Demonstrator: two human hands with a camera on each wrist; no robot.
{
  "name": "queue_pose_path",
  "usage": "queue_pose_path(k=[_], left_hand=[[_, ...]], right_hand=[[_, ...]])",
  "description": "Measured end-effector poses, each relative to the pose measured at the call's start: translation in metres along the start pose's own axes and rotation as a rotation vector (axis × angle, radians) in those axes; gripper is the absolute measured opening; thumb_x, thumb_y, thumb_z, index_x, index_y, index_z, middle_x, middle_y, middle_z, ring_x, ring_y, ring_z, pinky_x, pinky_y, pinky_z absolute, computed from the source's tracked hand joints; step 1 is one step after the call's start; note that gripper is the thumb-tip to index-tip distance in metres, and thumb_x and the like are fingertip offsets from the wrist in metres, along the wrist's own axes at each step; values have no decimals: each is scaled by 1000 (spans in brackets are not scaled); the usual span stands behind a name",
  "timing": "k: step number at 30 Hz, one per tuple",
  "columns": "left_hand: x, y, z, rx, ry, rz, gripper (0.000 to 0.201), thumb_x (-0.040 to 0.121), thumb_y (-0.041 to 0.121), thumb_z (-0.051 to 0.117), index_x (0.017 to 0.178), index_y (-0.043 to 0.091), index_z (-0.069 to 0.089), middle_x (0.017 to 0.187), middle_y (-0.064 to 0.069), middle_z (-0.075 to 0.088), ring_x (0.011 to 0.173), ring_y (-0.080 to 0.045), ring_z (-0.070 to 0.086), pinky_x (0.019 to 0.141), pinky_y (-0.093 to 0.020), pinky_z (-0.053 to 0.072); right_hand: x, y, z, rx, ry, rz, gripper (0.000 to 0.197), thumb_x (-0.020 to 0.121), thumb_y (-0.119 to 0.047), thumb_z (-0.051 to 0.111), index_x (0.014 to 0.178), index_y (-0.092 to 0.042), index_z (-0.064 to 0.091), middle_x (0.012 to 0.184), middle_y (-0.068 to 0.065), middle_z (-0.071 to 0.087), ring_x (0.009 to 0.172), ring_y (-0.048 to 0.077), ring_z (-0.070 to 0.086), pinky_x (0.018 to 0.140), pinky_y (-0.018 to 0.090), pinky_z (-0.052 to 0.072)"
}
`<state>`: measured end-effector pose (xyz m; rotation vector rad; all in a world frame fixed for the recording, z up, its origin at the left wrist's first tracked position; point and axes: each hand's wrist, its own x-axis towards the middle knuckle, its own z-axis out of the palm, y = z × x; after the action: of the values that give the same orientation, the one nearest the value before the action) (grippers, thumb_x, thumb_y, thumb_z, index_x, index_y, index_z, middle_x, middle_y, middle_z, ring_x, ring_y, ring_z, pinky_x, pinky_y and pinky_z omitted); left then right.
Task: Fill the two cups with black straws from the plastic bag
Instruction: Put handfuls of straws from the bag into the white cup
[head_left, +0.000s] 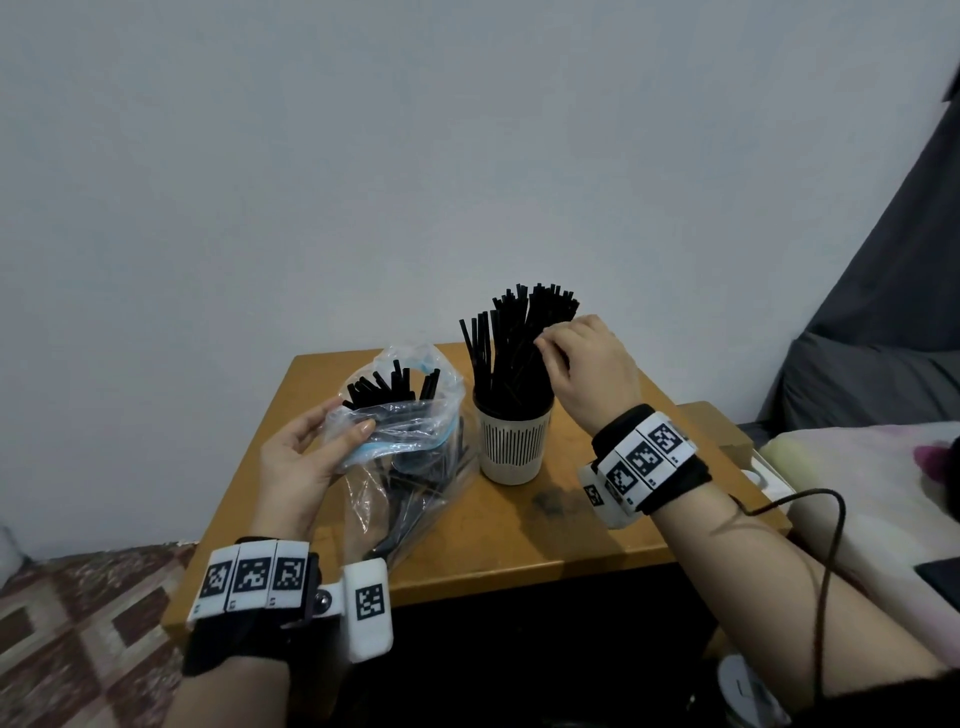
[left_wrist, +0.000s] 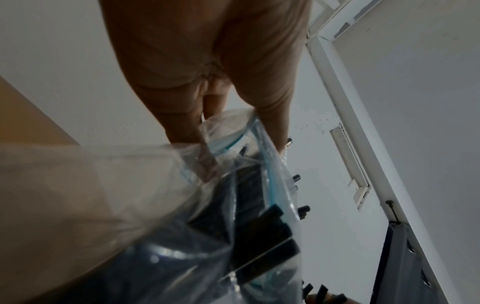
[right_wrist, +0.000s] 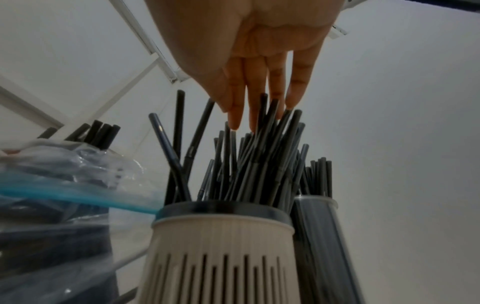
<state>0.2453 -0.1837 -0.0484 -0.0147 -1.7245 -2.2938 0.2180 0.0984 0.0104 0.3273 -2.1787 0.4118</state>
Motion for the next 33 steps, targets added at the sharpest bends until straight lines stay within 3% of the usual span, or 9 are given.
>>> queue_pose_path(k=[3,9,12,15,18,23,27,30,33], left_hand=[[-2,1,1,7,-4,-2,57,53,18,81,108,20,66,116,-11,67,103,-28,67,76,-31,60],[-5,3,0,29,-15,-5,60,54,15,81,112,20,65,121,-11,64,106,-26,66,78,-34,59],[-6,3,1,39,-19,2,62,54,16,82,113,20,65,123,-11,63,110,-27,64,86,-40,58],[-7,1,2,49,-31,0,65,53,15,83,114,20,65,125,-9,62,114,-27,62,94,-49,52],[-8,-2,3,91,-34,0,71,49,19,87,116,21,65,126,-3,62,121,-24,57,98,-51,49],[-13,-2,7,156,-60,26,72,51,16,86,119,20,63,127,-3,61,125,-18,52,102,-47,47],[-18,2,8,174,-91,45,75,56,9,83,127,13,59,127,-1,60,124,-13,52,102,-40,48],[-22,6,9,149,-133,47,71,60,-2,81,126,11,59,123,1,62,113,-4,59,90,-26,54],[-22,9,8,109,-180,57,69,61,-9,77,125,9,59,120,1,65,105,-2,65,85,-24,56]], right_hand=[[-1,-2,-2,92,7,36,19,93,-17,54,97,-10,71,96,3,71,99,19,57,88,36,48],[-2,-39,-23,403,88,131,25,87,-8,57,109,-16,67,100,-3,66,96,7,57,83,5,39],[-9,-65,-26,608,-80,165,35,85,-5,60,117,-19,63,97,-5,65,87,5,61,80,12,50],[-19,-82,-15,701,-317,262,52,84,-12,67,133,-19,51,103,-6,61,92,6,60,87,23,53],[-23,-92,-1,644,-402,324,73,80,-24,74,143,-19,37,110,-6,56,94,6,55,86,19,49],[-24,-107,12,496,-479,256,83,79,-33,73,147,-14,29,131,-1,47,120,12,44,97,17,31],[-22,-113,15,469,-455,227,75,80,-27,73,144,-15,35,133,3,48,123,13,44,98,15,28],[-20,-114,14,569,-396,247,74,76,-23,78,140,-21,41,121,1,56,105,8,52,90,13,37],[-21,-113,15,743,-386,369,73,71,-21,81,136,-22,48,104,0,63,85,6,58,91,25,50]])
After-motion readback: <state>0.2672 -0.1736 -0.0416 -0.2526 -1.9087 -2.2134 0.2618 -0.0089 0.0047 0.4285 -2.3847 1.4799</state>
